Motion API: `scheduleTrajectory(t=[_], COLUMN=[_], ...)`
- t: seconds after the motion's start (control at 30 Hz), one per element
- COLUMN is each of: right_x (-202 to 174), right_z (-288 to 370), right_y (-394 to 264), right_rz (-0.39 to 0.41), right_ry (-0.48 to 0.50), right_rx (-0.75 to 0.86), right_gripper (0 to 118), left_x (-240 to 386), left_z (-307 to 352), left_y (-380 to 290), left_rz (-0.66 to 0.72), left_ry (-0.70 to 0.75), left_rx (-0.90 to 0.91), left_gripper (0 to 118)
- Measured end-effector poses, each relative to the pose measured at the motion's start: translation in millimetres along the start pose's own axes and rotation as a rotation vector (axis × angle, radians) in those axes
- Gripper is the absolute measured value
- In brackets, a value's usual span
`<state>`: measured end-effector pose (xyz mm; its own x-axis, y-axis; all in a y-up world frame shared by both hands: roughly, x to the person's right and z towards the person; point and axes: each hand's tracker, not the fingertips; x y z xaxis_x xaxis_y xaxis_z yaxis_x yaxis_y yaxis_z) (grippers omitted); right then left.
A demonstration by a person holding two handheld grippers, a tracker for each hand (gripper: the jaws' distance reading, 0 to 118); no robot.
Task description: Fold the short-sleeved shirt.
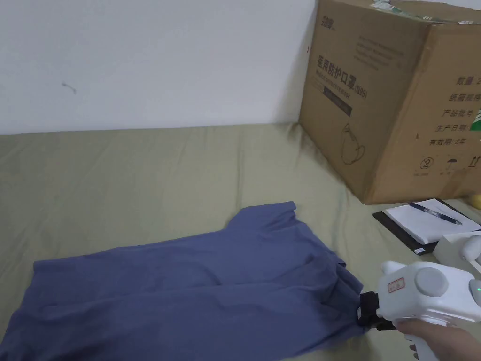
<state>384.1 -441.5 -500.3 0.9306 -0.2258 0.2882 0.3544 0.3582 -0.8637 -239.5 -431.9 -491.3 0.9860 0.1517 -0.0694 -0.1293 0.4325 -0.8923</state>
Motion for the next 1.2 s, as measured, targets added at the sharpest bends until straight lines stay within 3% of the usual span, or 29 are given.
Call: scheduleTrajectory(t=[0.13, 0.43, 0.47, 0.5, 0.53, 0.57, 0.6, 0.63, 0.67, 0.7, 0.73, 0.8, 0.9, 0.97, 1.0, 1.03, 1.07, 1.1, 1.13, 1.17, 1.2], right_x=[12, 46, 49, 53, 53, 54, 54, 53, 52, 50, 46, 32, -3, -32, -46, -57, -68, -83, -95, -107, -114], right_z=[44, 96, 90, 81, 77, 73, 72, 73, 75, 81, 87, 111, 140, 157, 165, 169, 172, 174, 173, 174, 171], right_y=[-14, -106, -115, -125, -131, -138, -141, -141, -141, -141, -141, -140, -145, -147, -151, -156, -157, -157, -156, -154, -149], right_rz=[0.085, 0.019, 0.021, 0.02, 0.006, -0.03, -0.059, -0.065, -0.066, -0.063, -0.052, 0.019, 0.137, 0.166, 0.182, 0.201, 0.216, 0.246, 0.28, 0.295, 0.294], right_ry=[0.017, 0.053, 0.056, 0.054, 0.043, 0.037, 0.022, -0.014, -0.026, -0.022, -0.022, -0.009, -0.004, 0.07, 0.142, 0.224, 0.276, 0.288, 0.272, 0.248, 0.271], right_rx=[0.032, -0.06, -0.079, -0.087, -0.073, -0.033, -0.011, -0.008, 0.009, 0.025, 0.047, 0.142, 0.244, 0.335, 0.407, 0.474, 0.53, 0.566, 0.59, 0.623, 0.625], right_gripper=[10, 10, 10, 10, 21, 39, 64, 64, 73, 104, 118, 110, 113, 110, 101, 85, 57, 16, 0, 0, 0], left_x=[2, -21, -24, -27, -29, -32, -34, -37, -41, -47, -50, -54, -48, -36, -28, -20, -10, -3, 5, 13, 16], left_z=[20, 73, 70, 65, 62, 61, 61, 63, 67, 73, 80, 101, 128, 143, 149, 155, 162, 164, 164, 163, 163], left_y=[2, -64, -73, -83, -89, -95, -98, -100, -102, -103, -103, -101, -97, -97, -100, -103, -108, -111, -108, -100, -87], left_rz=[-0.034, -0.091, -0.095, -0.098, -0.094, -0.069, -0.057, -0.053, -0.04, -0.025, -0.009, 0.05, 0.121, 0.118, 0.092, 0.066, 0.016, -0.042, -0.094, -0.133, -0.134], left_ry=[0.004, -0.037, -0.04, -0.033, -0.033, -0.011, 0.023, 0.031, 0.038, 0.05, 0.052, -0.018, -0.147, -0.214, -0.25, -0.252, -0.22, -0.181, -0.142, -0.097, -0.075], left_rx=[0.009, -0.117, -0.134, -0.144, -0.141, -0.109, -0.075, -0.056, -0.023, 0.014, 0.054, 0.12, 0.183, 0.236, 0.291, 0.366, 0.481, 0.573, 0.619, 0.635, 0.629], left_gripper=[4, 4, 6, 19, 41, 66, 81, 88, 88, 104, 109, 109, 109, 108, 104, 95, 75, 40, 8, 0, 0])
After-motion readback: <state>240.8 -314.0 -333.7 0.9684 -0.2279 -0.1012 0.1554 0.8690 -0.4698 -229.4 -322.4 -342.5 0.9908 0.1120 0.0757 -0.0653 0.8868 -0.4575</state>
